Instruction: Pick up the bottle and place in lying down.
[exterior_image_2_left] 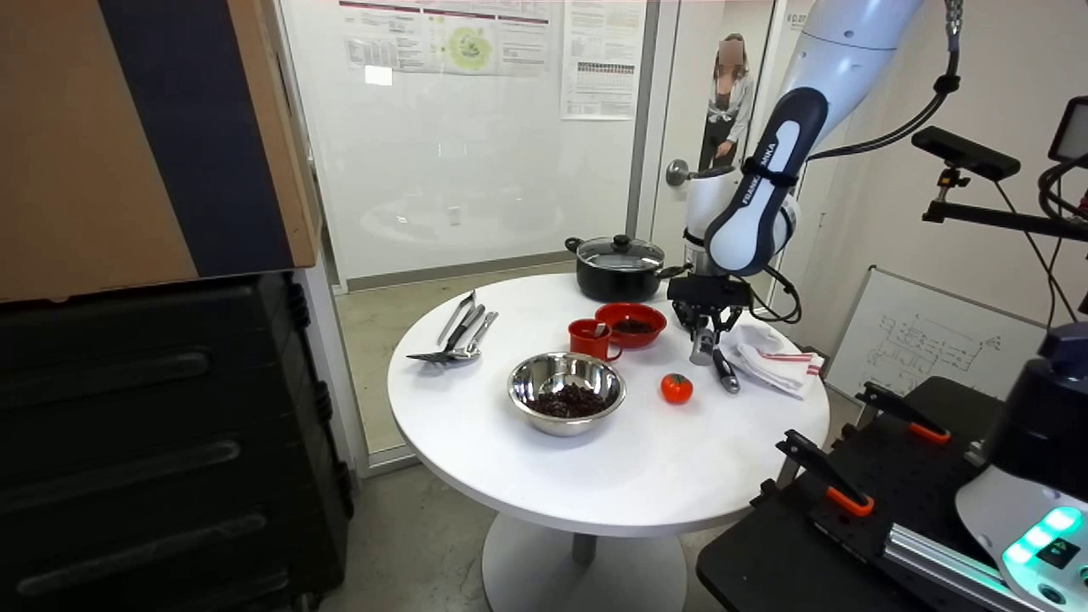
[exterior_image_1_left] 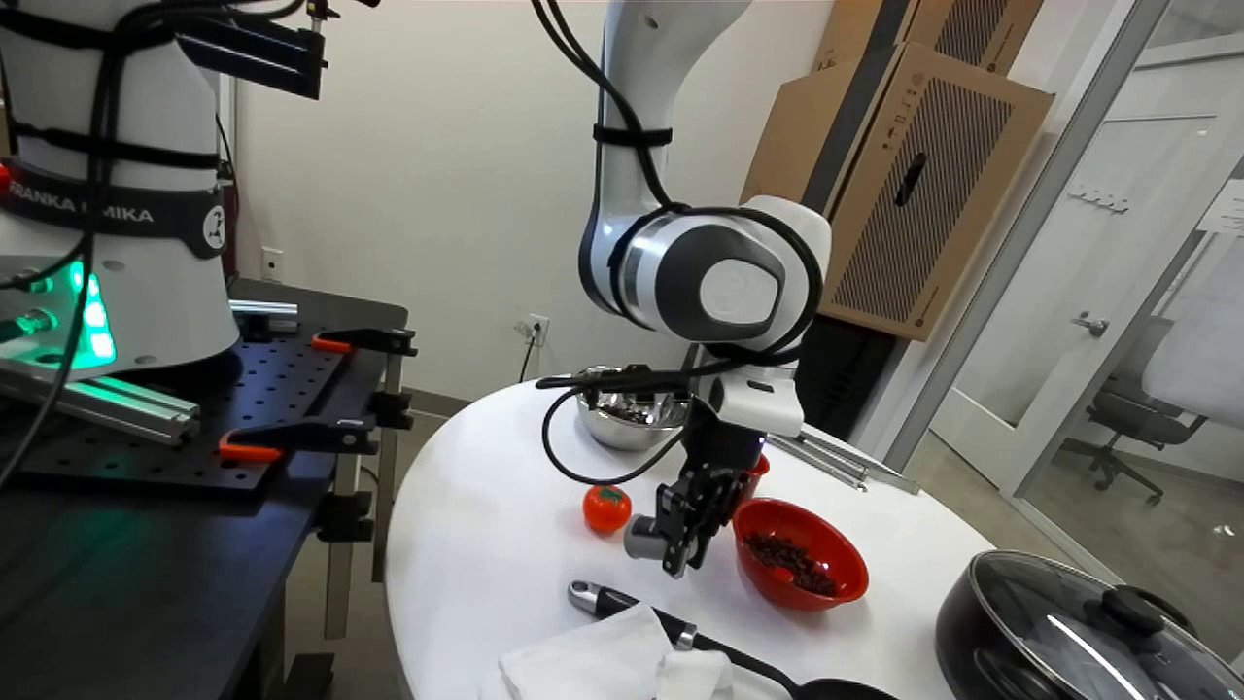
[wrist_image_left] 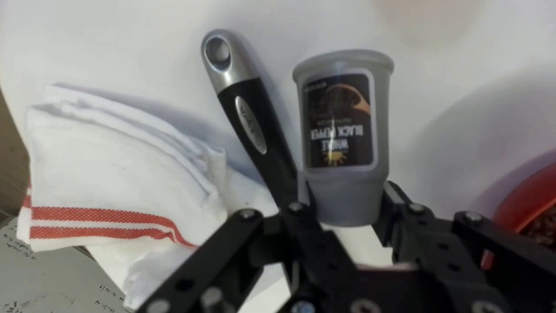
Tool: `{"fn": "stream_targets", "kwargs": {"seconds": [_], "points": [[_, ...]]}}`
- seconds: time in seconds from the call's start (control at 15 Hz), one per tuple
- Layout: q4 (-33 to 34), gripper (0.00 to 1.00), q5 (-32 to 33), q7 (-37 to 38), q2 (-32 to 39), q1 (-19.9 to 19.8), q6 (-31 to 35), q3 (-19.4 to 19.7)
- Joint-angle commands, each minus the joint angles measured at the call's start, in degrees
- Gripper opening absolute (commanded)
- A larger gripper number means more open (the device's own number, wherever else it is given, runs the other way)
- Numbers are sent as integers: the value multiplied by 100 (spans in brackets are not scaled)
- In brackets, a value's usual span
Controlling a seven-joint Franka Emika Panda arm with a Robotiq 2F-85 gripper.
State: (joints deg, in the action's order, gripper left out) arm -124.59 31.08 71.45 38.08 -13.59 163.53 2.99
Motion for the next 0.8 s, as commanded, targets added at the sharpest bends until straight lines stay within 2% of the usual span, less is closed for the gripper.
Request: {"fn": "stream_targets", "kwargs": {"seconds": [0.0, 0.33, 0.73], "points": [[167, 9, -1131, -768, 178, 722, -208, 487], [550, 9, -2004, -1097, 659, 1361, -455, 992], [1203, 9, -2514, -1183, 1269, 1612, -874, 1217]]}}
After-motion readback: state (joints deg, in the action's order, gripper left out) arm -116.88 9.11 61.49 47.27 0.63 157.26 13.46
